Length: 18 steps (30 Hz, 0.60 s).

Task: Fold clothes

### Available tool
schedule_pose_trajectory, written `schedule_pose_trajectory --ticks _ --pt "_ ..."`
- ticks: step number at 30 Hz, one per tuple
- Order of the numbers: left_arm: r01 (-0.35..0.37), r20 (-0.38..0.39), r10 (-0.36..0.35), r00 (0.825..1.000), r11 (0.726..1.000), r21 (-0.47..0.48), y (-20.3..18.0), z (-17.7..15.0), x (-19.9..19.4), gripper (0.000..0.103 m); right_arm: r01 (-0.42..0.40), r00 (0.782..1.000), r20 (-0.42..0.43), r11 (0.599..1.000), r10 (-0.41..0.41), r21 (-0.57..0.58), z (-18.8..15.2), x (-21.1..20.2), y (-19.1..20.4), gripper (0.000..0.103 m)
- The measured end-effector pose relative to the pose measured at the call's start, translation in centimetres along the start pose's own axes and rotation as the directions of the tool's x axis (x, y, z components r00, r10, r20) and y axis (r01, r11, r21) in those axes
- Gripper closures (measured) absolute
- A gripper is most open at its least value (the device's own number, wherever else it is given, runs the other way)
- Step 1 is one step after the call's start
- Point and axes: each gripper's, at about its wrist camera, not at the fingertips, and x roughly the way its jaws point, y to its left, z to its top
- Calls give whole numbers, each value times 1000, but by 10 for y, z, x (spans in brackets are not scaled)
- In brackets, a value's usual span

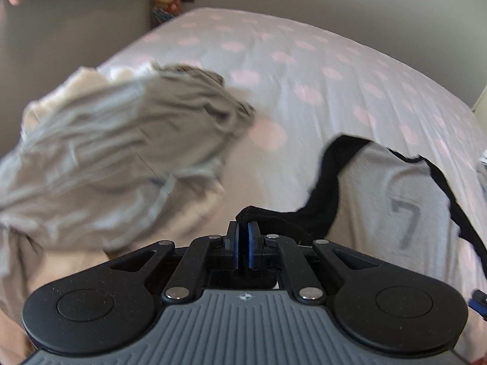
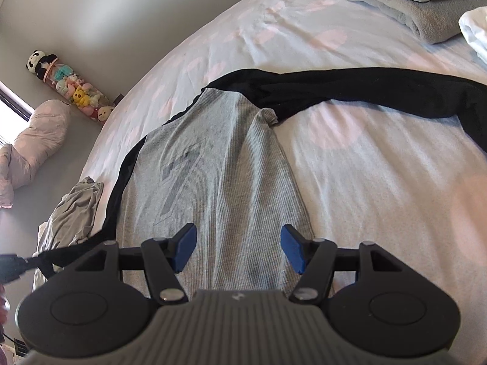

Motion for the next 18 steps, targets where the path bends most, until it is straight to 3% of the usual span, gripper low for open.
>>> schedule_pose_trajectory --ticks 10,14,18 --pt "-232 20 231 973 973 19 64 61 41 100 -8 999 -37 1000 9 28 1 15 -4 38" --pt "-273 -2 273 962 962 25 78 69 73 99 -2 999 -51 999 5 44 2 22 -7 38" --pt "-231 -42 232 972 973 19 75 60 92 95 17 998 -65 998 -14 53 4 28 -9 38"
